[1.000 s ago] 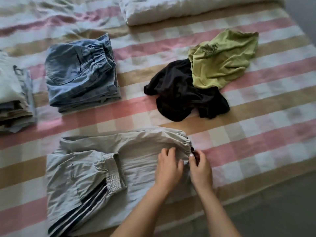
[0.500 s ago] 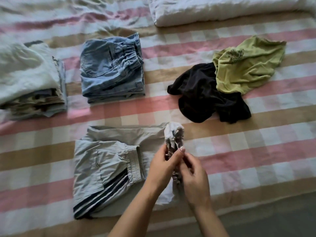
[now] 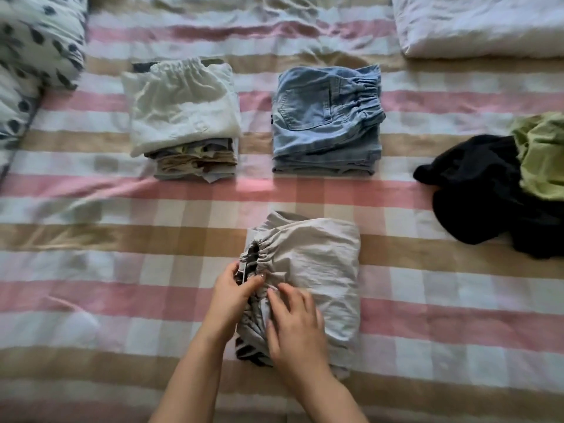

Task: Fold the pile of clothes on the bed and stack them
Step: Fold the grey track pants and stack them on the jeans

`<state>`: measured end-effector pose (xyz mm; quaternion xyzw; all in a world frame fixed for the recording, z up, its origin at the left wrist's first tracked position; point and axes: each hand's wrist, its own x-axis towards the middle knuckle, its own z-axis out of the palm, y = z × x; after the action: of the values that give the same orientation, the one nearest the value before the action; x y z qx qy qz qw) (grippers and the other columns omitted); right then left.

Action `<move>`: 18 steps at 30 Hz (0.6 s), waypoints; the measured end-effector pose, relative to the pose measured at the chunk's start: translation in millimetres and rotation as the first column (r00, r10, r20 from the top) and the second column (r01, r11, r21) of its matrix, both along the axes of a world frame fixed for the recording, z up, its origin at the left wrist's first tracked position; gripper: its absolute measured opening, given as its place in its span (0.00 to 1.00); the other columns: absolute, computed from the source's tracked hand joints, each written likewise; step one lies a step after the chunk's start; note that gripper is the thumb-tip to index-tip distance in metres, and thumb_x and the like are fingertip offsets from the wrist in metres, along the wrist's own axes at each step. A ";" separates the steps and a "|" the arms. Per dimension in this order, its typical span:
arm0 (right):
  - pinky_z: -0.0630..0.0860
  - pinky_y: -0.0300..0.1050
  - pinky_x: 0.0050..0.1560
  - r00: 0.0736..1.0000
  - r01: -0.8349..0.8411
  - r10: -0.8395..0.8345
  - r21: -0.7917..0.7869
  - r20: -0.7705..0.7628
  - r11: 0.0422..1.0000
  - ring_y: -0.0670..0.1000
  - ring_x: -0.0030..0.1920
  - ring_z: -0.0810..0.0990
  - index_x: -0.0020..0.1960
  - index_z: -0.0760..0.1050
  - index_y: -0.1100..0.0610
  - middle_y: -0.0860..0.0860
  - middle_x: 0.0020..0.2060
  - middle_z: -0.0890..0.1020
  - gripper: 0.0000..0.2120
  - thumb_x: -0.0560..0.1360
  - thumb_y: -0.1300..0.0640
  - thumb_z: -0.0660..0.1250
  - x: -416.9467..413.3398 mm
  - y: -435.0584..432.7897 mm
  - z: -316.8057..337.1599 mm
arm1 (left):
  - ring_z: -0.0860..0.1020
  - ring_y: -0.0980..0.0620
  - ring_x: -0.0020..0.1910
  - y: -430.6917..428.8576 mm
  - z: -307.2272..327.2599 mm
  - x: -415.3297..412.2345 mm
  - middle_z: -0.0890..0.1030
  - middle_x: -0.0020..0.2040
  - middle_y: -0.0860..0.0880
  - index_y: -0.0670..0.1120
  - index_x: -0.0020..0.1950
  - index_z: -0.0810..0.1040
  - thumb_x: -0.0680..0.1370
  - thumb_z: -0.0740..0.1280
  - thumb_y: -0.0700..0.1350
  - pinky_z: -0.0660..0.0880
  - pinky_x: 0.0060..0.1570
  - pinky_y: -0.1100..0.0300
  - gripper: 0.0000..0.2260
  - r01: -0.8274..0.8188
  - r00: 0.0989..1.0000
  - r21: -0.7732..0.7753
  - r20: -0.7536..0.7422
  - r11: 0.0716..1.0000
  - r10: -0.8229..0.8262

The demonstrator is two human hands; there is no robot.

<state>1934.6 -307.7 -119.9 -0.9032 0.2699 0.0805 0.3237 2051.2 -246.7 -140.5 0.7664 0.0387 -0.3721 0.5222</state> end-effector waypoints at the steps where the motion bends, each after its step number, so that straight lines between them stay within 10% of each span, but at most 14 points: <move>1: 0.65 0.50 0.65 0.998 -0.044 0.042 -0.048 -0.054 0.998 0.51 0.68 0.66 0.69 0.68 0.52 0.50 0.68 0.69 0.23 0.74 0.52 0.62 2.6 3.0 -5.4 | 0.79 0.44 0.52 2.0 -8.1 2.8 0.81 0.52 0.42 0.41 0.57 0.74 0.72 0.68 0.33 0.75 0.54 0.53 0.15 0.006 0.999 0.049 0.031 0.999 -0.007; 4: 0.76 0.50 0.53 0.997 -0.074 0.073 -0.048 -0.024 0.996 0.54 0.58 0.78 0.60 0.77 0.55 0.53 0.58 0.79 0.22 0.66 0.55 0.68 4.4 3.6 -21.3 | 0.72 0.43 0.61 -1.4 -23.0 -1.5 0.74 0.62 0.41 0.41 0.67 0.67 0.73 0.67 0.36 0.67 0.62 0.54 0.24 0.054 0.942 0.329 0.298 0.943 -0.158; 7: 0.77 0.51 0.54 0.996 0.070 -0.062 -0.122 0.071 0.990 0.57 0.59 0.78 0.58 0.79 0.57 0.56 0.58 0.80 0.22 0.64 0.58 0.65 2.1 -15.0 -34.0 | 0.69 0.44 0.63 -15.1 -23.0 -17.2 0.74 0.63 0.41 0.42 0.67 0.70 0.72 0.61 0.37 0.66 0.63 0.48 0.22 0.139 0.596 0.458 0.670 0.878 -0.444; 11: 0.40 0.51 0.72 0.986 0.111 -0.134 -0.212 -0.096 0.971 0.55 0.74 0.42 0.74 0.47 0.49 0.54 0.75 0.48 0.28 0.77 0.50 0.53 1.6 -43.0 -56.4 | 0.59 0.52 0.73 -28.4 -37.4 -29.2 0.65 0.73 0.48 0.52 0.70 0.68 0.75 0.53 0.50 0.52 0.69 0.48 0.23 0.382 0.353 0.637 0.568 0.669 -0.743; 14: 0.29 0.50 0.69 0.982 0.002 -0.041 -0.211 -0.183 0.977 0.45 0.68 0.22 0.74 0.39 0.47 0.51 0.73 0.35 0.30 0.79 0.46 0.53 -4.6 -50.9 -78.2 | 0.30 0.60 0.71 -18.9 -66.1 -21.9 0.32 0.74 0.57 0.58 0.74 0.35 0.74 0.41 0.54 0.30 0.68 0.53 0.29 0.375 0.362 0.755 0.414 0.538 -0.835; 18: 0.53 0.52 0.66 0.998 0.008 -0.025 -0.290 -0.056 0.957 0.54 0.71 0.62 0.67 0.71 0.53 0.57 0.68 0.69 0.30 0.67 0.48 0.70 -8.9 -54.4 -69.1 | 0.40 0.56 0.74 -17.4 -63.0 -20.0 0.52 0.76 0.48 0.53 0.74 0.49 0.71 0.50 0.50 0.42 0.70 0.49 0.31 0.373 0.401 0.744 0.410 0.554 -0.820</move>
<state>1925.7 -362.1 -189.0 -0.9358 0.2959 0.0640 0.1804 2031.2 -264.1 -203.5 0.9129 -0.3612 -0.1767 0.0697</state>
